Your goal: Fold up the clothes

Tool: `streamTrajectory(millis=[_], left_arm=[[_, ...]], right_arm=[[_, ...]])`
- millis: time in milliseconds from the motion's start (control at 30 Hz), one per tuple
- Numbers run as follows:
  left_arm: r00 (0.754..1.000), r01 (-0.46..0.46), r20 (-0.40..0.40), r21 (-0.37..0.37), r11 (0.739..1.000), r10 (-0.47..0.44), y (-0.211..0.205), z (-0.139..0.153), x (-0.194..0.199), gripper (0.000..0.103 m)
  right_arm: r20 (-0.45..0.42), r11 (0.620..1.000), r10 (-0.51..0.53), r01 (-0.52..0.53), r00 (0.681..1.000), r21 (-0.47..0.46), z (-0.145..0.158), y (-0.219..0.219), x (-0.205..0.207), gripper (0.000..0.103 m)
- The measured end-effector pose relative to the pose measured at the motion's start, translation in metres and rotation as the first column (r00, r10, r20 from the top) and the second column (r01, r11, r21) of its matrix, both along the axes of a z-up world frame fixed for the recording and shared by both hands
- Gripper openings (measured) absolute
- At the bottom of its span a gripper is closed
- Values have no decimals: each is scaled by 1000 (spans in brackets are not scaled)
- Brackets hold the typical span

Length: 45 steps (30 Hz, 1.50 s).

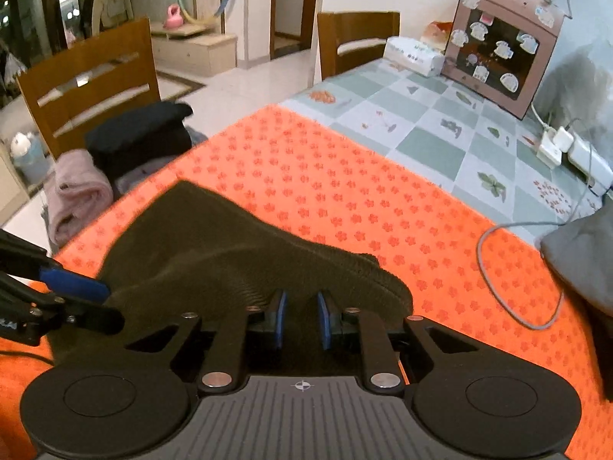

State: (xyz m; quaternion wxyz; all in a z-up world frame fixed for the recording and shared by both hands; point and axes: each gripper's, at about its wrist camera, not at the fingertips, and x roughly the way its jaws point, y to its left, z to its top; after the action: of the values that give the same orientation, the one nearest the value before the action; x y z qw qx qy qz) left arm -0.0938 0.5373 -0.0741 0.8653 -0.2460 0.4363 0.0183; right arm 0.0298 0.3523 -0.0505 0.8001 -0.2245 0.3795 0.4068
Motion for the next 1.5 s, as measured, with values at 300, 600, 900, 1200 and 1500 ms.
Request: streamTrajectory(millis=[300, 600, 900, 1200, 1500], left_arm=[[996, 76, 45, 21, 997, -77, -25, 25, -12, 43], [997, 75, -22, 73, 995, -74, -38, -6, -1, 43], [995, -89, 36, 8, 996, 88, -30, 7, -20, 50], [905, -417, 41, -115, 901, 424, -18, 5, -79, 73], [788, -600, 2, -220, 769, 615, -29, -18, -107, 77]], right_arm=[[-75, 998, 50, -46, 996, 52, 32, -44, -39, 21], [-86, 997, 38, -44, 996, -63, -11, -47, -59, 23], [-135, 999, 37, -35, 990, 12, 6, -59, -47, 33], [-246, 988, -44, 79, 968, 136, 17, -80, 1, 85], [-513, 961, -73, 198, 855, 194, -28, -76, 55, 91]])
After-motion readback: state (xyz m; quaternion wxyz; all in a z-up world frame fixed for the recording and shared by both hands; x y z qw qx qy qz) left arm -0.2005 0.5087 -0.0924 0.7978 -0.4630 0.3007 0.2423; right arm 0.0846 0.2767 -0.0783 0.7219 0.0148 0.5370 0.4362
